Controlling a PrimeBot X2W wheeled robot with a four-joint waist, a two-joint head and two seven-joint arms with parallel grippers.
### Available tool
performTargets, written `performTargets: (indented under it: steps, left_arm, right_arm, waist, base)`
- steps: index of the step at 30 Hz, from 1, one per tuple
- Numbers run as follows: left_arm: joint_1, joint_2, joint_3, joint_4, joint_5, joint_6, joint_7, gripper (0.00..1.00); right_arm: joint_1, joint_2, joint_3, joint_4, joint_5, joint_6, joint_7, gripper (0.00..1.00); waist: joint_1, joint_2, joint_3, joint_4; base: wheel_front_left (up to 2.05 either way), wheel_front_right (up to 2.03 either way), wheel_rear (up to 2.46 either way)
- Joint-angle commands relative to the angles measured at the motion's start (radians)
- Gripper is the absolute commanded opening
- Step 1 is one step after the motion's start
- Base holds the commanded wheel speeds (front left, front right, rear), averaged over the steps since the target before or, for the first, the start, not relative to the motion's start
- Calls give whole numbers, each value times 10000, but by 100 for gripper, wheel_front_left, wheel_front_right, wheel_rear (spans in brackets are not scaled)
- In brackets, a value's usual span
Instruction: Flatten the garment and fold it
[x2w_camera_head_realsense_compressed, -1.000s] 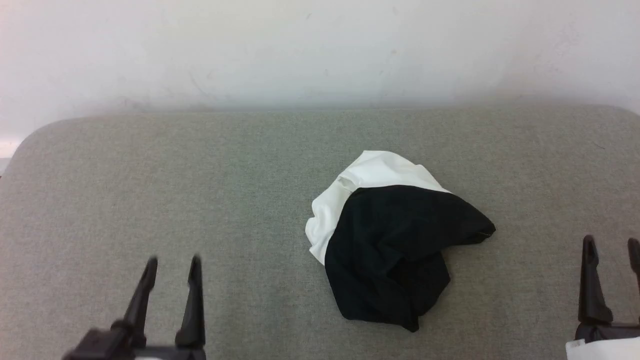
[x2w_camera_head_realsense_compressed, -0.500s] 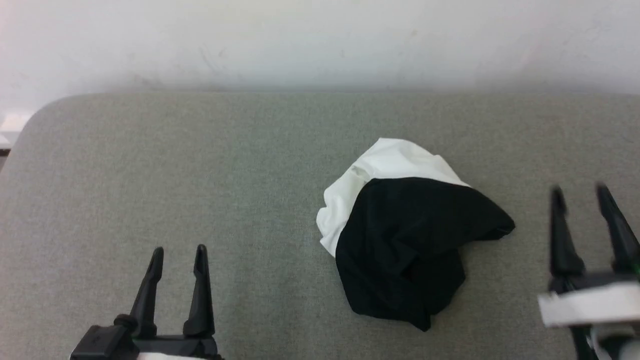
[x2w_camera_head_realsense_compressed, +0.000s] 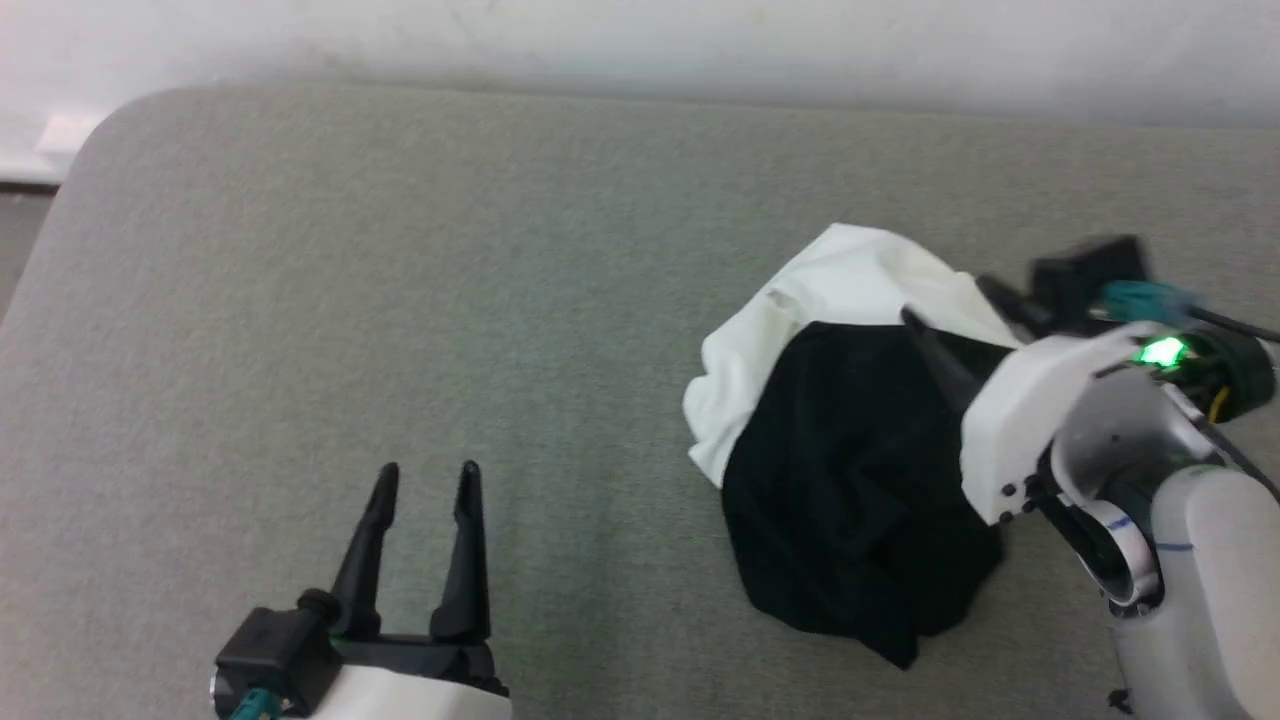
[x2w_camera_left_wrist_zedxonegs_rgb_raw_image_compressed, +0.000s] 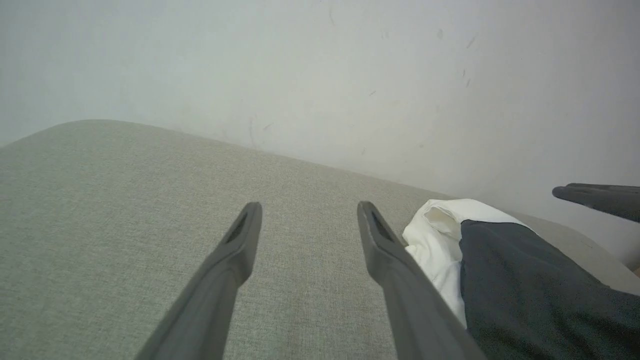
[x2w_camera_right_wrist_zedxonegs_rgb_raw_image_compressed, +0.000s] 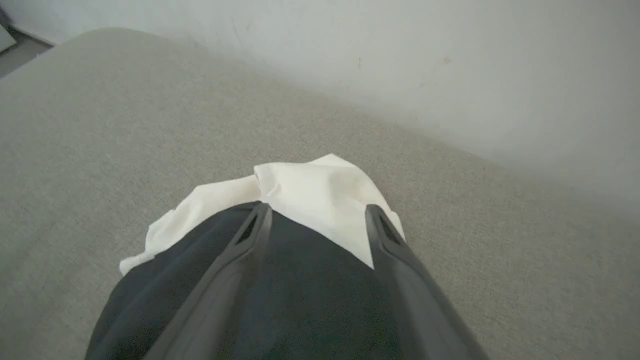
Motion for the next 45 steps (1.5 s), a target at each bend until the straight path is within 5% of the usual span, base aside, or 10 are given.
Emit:
performTargets:
  steps: [1,9,10,12,14,22,32,34,35,45]
  left_arm:
    - [-199,-129,-29,163,131,-170,-47,100]
    - [-522,-554,-30,646,295,-641,-47,100]
    - [-545,-593,-16,691,309,-680,-47,100]
    - [-566,-657,20,776,341,-745,-47,100]
    - [-567,-687,45,816,352,-771,-47,100]
    - [-410,-765,265,1095,481,-894,-47,100]
    - [98,-514,592,882,498,-743,-16,100]
    - [148,-463,620,801,489,-724,2,100]
    - [162,-451,622,770,486,-714,8,100]
    - [110,-427,500,676,469,-692,43,100]
  right_arm:
    - [-298,-305,352,314,184,-7,603,100]
    - [-715,-1119,1285,1508,675,-7,2625,100]
    - [-734,-1142,1325,1551,670,-7,2699,80]
    - [-760,-1122,1288,1584,632,-7,2696,2]
    - [-778,-1124,1303,1573,608,-7,2681,0]
    - [-1226,-787,990,1110,840,-7,1614,0]
    - [-666,-705,-1039,-388,788,-7,693,2]
    - [-193,-667,-1408,-830,784,-7,462,50]
    - [52,-553,-1628,-1015,792,-7,300,100]
    - [1181,153,-1607,-1534,716,-7,-566,100]
  waist:
    - [-1,0,482,598]
    - [-1,0,796,1230]
    - [-1,0,803,1262]
    - [-1,0,804,1296]
    - [-1,0,799,1296]
    - [-1,0,213,816]
    - [-1,0,-662,-137]
    - [-1,0,-669,-211]
    - [-1,0,-669,-234]
    - [-1,0,-581,-128]
  base:
    - [0,0,0]
    - [0,0,0]
    - [0,0,0]
    - [0,0,0]
    - [0,0,0]
    - [0,0,0]
    - [0,0,0]
    - [0,0,0]
    - [0,0,0]
    - [0,0,0]
